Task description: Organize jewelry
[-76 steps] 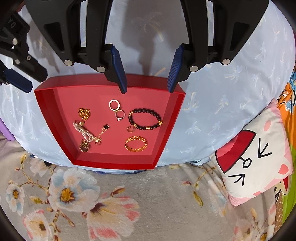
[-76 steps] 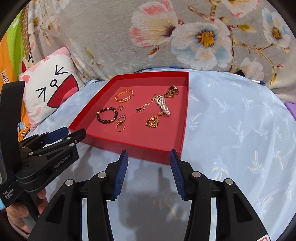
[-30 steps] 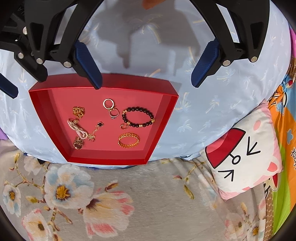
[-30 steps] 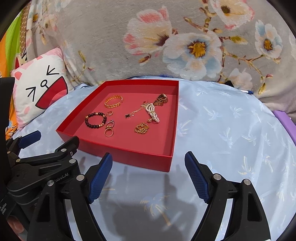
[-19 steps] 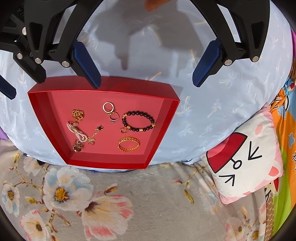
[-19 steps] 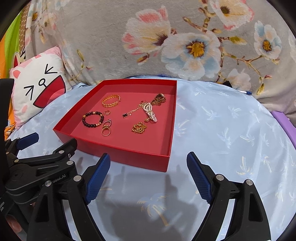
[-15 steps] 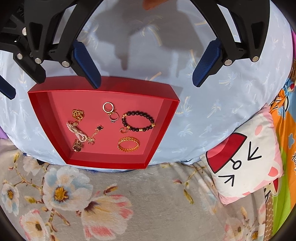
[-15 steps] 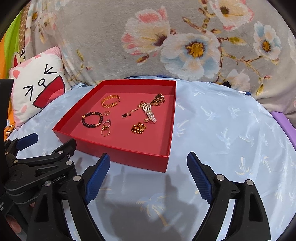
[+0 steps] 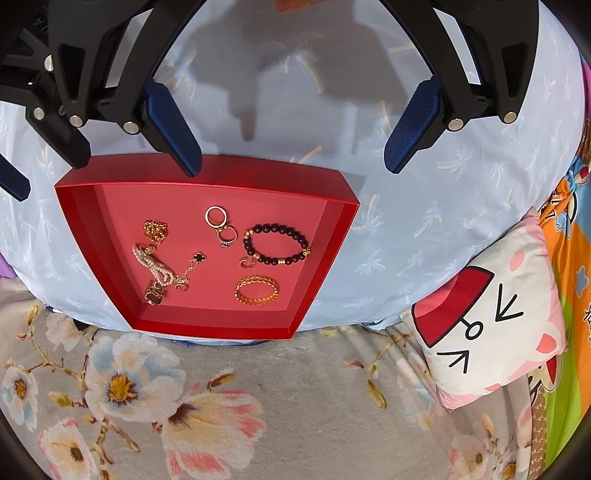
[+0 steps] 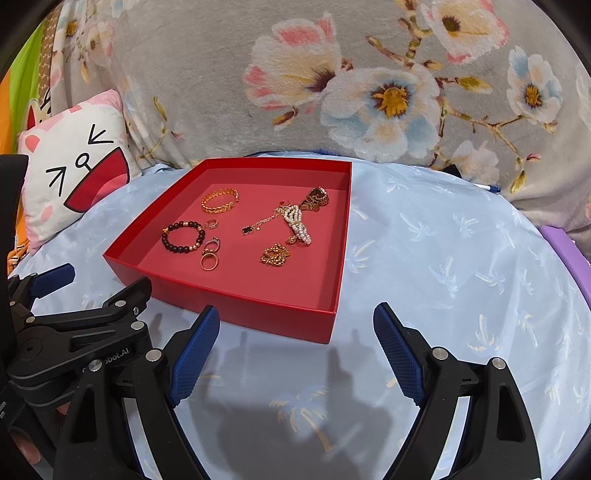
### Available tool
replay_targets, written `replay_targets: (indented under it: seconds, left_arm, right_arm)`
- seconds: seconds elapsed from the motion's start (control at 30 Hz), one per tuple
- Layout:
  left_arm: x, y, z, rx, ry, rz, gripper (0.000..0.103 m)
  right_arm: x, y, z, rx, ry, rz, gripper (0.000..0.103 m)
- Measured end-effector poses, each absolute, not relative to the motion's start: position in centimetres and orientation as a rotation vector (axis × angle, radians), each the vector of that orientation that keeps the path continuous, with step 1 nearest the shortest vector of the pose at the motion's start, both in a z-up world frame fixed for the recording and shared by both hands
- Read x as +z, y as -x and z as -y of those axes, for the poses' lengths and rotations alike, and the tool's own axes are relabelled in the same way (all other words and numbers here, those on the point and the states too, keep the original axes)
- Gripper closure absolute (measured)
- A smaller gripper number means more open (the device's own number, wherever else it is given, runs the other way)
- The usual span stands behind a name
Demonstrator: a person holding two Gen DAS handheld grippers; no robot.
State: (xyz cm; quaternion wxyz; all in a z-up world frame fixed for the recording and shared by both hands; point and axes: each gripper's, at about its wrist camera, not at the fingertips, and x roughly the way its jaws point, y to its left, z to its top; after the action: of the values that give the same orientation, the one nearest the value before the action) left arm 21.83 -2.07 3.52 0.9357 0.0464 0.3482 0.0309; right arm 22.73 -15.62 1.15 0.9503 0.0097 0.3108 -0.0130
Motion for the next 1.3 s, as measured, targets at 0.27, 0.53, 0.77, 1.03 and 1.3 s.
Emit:
replay_targets:
  seconds: [0.27,0.53,0.77,1.03,1.3]
  left_arm:
    - [3.50,-21.83,2.15,0.061,-0.098,-0.713,0.006]
    - [3.49,-21.82,2.14,0.061,-0.099,-0.714,0.006]
    - [3.39,-21.82,2.15,0.063,-0.098,-0.719,0.006]
    - [3.31,-21.75,2.13,0.072,-0.100,-0.724,0.006]
    - [3.28,-21.73,2.00,0.075,-0.104,-0.725,0.006]
  right_arm:
    - [1.17,-22.80,15.61,-0.028,-0.015,-0.631,0.020]
    - [1.16,-22.80,15.63,-0.027,-0.014,-0.631,0.019]
    - [1.16,-22.81,15.60,-0.028,-0.013,-0.632,0.019]
    - [1.16,-22.85,15.68,-0.029,-0.011,-0.633,0.019]
    - [1.14,-22.88,15.58,-0.030,-0.008,-0.634,0.019]
